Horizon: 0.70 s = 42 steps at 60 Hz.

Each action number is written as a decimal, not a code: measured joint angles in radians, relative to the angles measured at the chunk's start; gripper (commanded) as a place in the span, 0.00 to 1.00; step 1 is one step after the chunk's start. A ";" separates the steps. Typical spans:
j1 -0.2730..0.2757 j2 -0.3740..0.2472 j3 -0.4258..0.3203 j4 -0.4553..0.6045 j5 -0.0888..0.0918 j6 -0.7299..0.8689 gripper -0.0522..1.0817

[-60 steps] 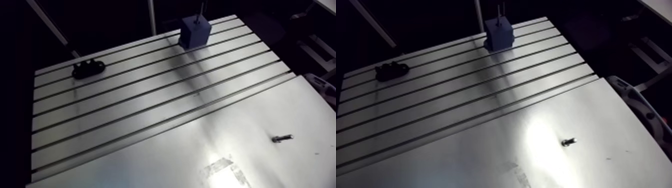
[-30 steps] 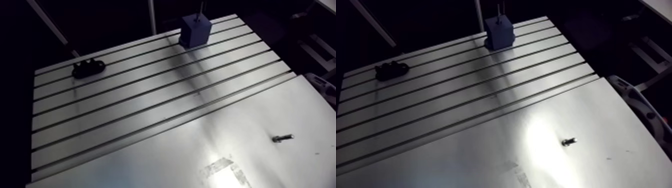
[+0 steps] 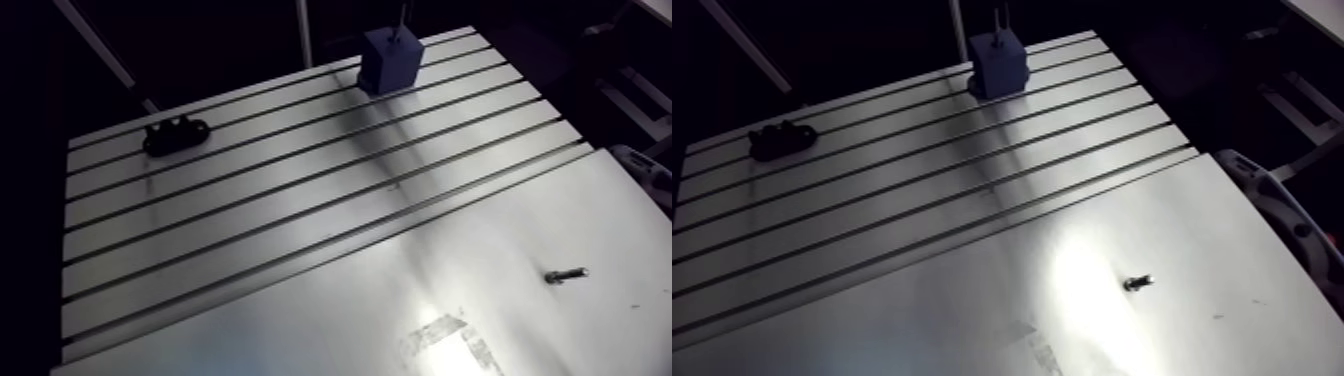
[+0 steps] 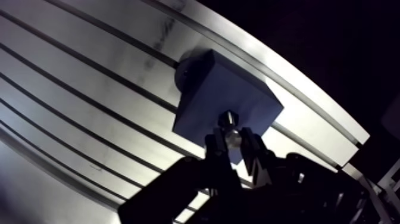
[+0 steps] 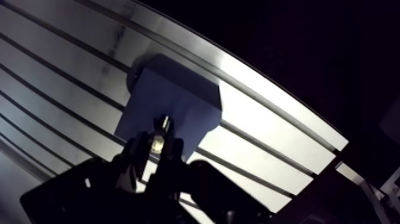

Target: Pick up the M10 bolt and insert it into the hex recess until seated.

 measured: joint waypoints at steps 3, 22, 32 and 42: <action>0.000 0.000 0.001 0.000 0.000 0.000 0.92; -0.001 0.000 0.008 0.000 -0.003 0.002 0.17; -0.001 0.000 0.010 -0.001 -0.002 0.005 0.14; -0.001 -0.001 0.011 -0.001 0.002 0.008 0.10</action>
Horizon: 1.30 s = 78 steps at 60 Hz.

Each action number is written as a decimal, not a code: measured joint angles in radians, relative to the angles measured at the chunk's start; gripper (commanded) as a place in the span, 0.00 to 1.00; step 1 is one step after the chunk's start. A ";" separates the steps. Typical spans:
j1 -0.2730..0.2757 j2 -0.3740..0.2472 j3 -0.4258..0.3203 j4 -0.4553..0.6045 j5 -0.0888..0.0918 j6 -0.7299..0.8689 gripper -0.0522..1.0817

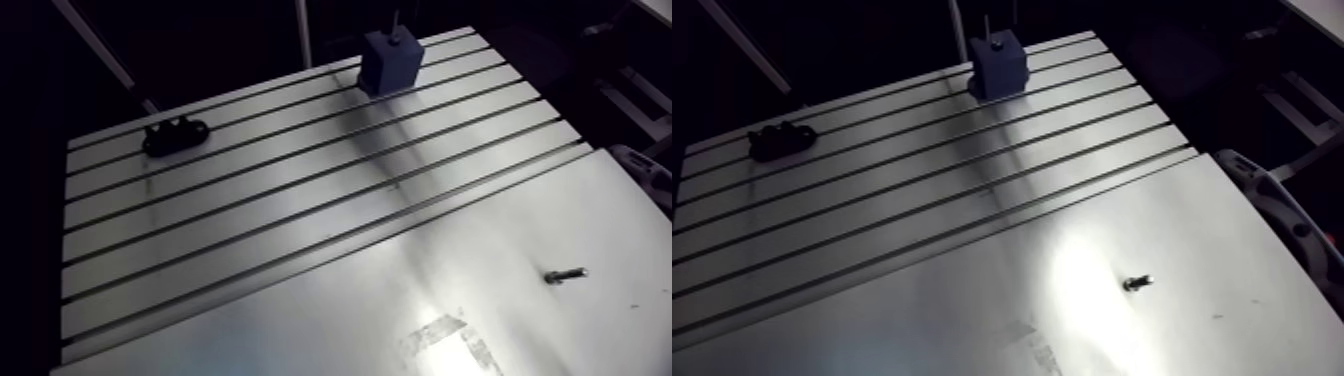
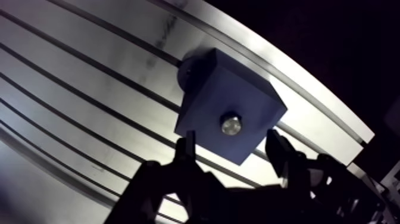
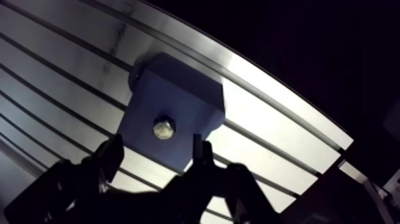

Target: Pick up the M10 bolt and insert it into the hex recess until seated.

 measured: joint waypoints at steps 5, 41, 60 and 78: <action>0.000 -0.002 0.000 0.000 0.007 0.001 0.10; -0.008 -0.036 -0.012 0.004 0.042 0.084 0.18; -0.008 -0.053 -0.013 0.008 0.033 0.242 0.36; -0.003 -0.067 -0.010 0.038 0.017 0.352 0.38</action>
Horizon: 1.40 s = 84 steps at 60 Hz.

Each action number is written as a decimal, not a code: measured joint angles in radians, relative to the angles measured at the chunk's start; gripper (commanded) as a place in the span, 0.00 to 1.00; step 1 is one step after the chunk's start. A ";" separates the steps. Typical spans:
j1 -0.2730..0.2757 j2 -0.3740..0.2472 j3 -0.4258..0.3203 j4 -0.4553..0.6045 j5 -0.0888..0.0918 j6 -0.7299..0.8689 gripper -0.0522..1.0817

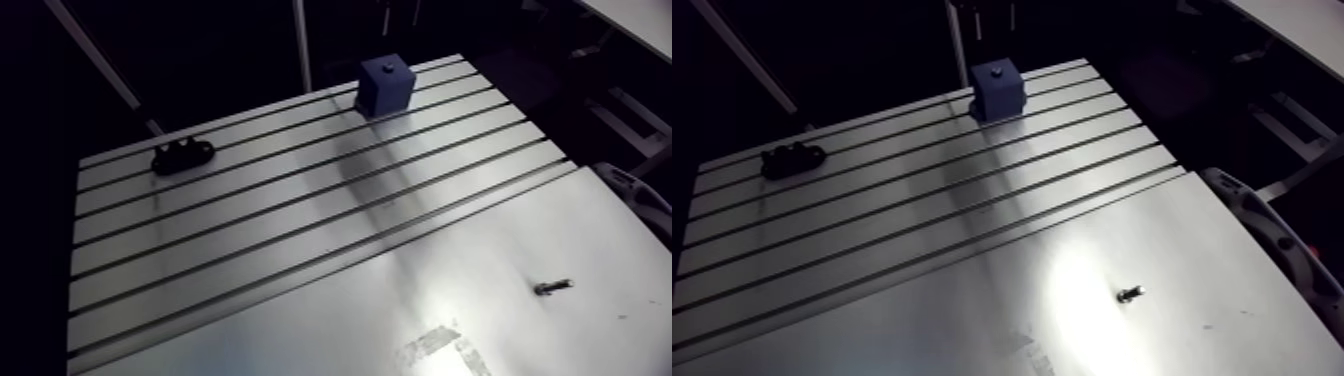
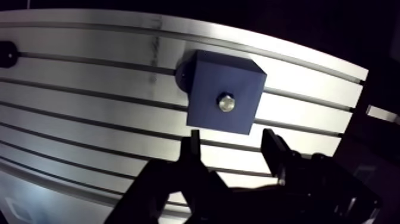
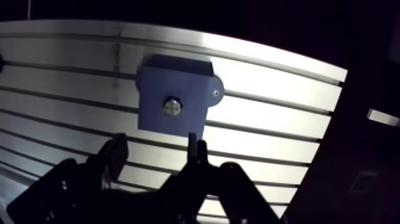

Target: Pick up the M10 bolt and insert it into the hex recess until seated.

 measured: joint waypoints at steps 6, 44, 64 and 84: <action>0.002 0.001 0.000 0.017 -0.006 0.014 0.38; 0.013 0.036 -0.006 0.028 -0.019 0.081 0.44; 0.014 0.063 -0.017 0.017 -0.019 0.082 0.44; 0.014 0.070 -0.019 -0.013 -0.023 0.080 0.45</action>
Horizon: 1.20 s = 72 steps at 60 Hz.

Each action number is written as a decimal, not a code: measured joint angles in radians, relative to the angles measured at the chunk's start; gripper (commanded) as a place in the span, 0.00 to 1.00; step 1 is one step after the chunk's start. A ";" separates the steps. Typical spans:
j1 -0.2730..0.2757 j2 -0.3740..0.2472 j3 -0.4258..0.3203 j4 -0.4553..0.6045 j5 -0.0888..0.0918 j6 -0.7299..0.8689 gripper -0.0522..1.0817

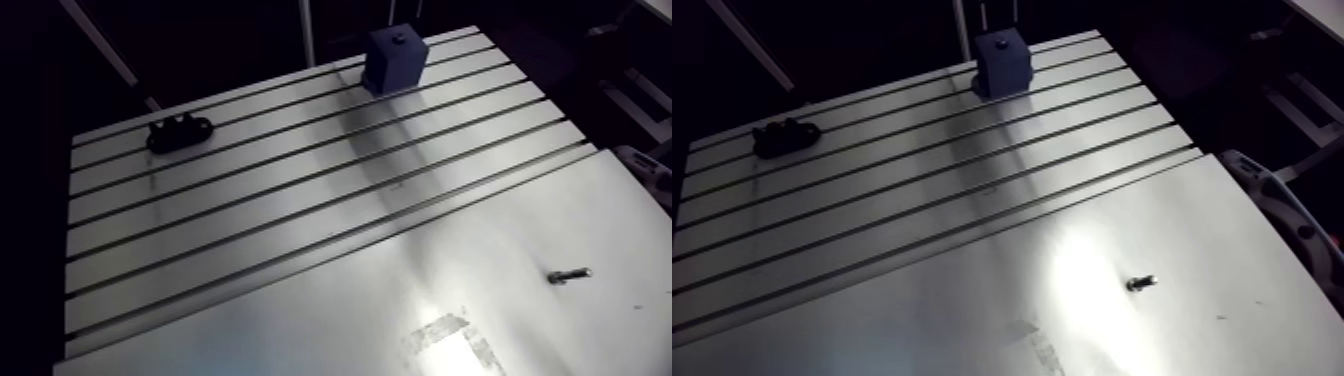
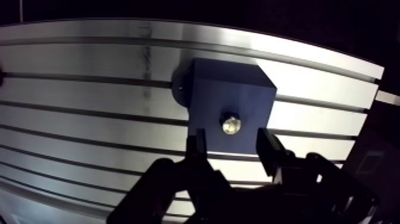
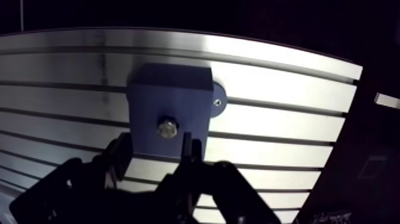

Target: Pick up the M10 bolt and insert it into the hex recess until seated.

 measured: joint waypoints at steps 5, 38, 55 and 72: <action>0.000 0.002 0.001 -0.005 0.000 0.000 0.45; -0.001 0.009 0.005 -0.023 -0.001 0.002 0.46; -0.001 0.013 0.012 -0.050 -0.002 -0.002 0.48; -0.001 0.014 0.015 -0.054 -0.002 -0.001 0.49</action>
